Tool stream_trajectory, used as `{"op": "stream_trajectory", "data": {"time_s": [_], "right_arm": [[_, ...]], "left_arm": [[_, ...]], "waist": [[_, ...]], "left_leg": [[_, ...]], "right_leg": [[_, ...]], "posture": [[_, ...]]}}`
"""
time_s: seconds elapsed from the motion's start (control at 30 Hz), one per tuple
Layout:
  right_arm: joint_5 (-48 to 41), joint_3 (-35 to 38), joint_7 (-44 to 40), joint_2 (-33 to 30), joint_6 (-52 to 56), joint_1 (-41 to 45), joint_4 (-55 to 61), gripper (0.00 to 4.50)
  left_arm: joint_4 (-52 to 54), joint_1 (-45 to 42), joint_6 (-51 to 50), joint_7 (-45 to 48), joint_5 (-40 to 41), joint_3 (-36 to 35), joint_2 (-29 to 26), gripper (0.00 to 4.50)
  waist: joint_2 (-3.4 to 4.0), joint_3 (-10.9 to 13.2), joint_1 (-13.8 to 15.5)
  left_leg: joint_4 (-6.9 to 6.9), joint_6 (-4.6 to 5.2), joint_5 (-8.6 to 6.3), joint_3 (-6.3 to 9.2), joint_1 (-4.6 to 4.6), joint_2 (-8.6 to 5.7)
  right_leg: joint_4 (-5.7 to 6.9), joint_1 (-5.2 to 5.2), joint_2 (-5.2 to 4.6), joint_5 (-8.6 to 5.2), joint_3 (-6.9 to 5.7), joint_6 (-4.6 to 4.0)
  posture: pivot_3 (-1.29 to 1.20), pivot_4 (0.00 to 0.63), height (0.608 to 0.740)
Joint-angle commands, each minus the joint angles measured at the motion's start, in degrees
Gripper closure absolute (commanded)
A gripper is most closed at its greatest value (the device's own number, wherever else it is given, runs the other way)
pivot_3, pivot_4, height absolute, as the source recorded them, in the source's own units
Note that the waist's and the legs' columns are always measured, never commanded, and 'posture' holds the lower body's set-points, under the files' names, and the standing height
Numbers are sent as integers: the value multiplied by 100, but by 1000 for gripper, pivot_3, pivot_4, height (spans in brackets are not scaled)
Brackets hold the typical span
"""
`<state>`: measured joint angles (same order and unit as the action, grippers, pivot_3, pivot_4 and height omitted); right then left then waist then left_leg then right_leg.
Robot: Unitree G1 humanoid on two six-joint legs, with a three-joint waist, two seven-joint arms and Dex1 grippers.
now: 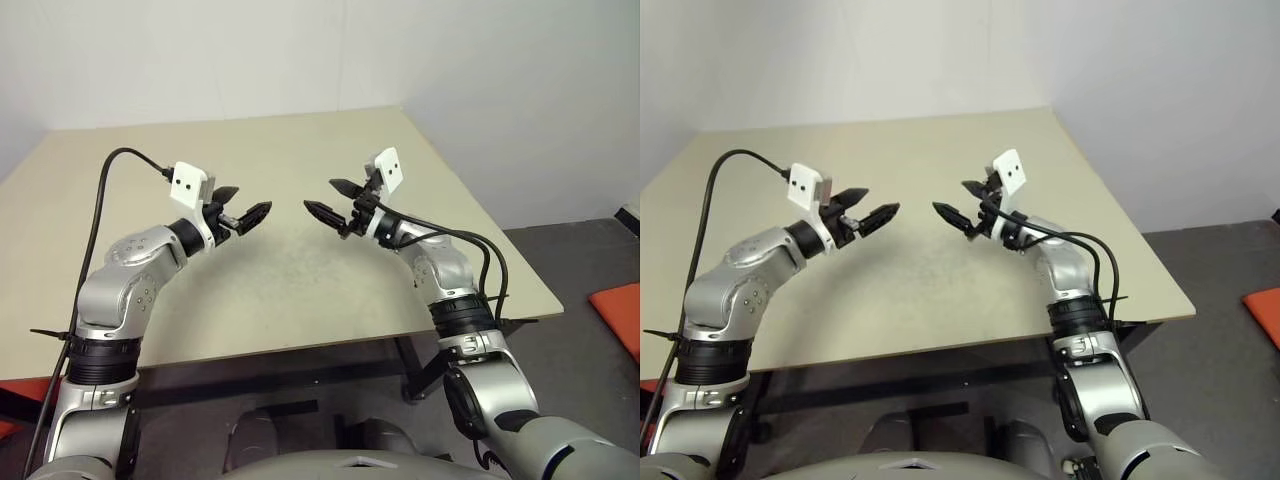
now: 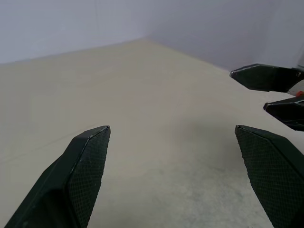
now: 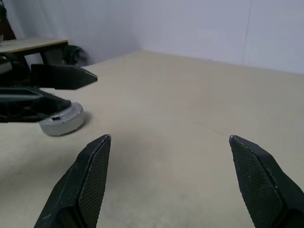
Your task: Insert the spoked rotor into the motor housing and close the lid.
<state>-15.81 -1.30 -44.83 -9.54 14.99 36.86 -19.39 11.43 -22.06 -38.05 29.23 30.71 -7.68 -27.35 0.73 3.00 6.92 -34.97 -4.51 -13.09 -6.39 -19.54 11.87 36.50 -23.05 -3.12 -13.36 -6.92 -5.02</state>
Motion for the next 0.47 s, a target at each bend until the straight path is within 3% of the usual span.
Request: {"op": "stream_trajectory", "data": {"time_s": [0.03, 0.47], "right_arm": [[-27, 80, -29, -118, -86, 250, -138, 0], [92, 18, -59, -315, -136, 339, -419, 0]], "left_arm": [[215, 114, 83, 102, 124, -335, -155, 19], [19, 625, 222, 84, 152, -654, -82, 19]], "waist": [[0, 0, -3], [1, 1, -1]], "left_leg": [[0, 0, 0, 0, 0, 0], [2, 2, 0, -2, 0, 1]], "right_leg": [[0, 0, 0, 0, 0, 0], [-6, 0, 0, 0, 0, 0]], "posture": [[0, 0, 740], [0, 0, 740]]}}
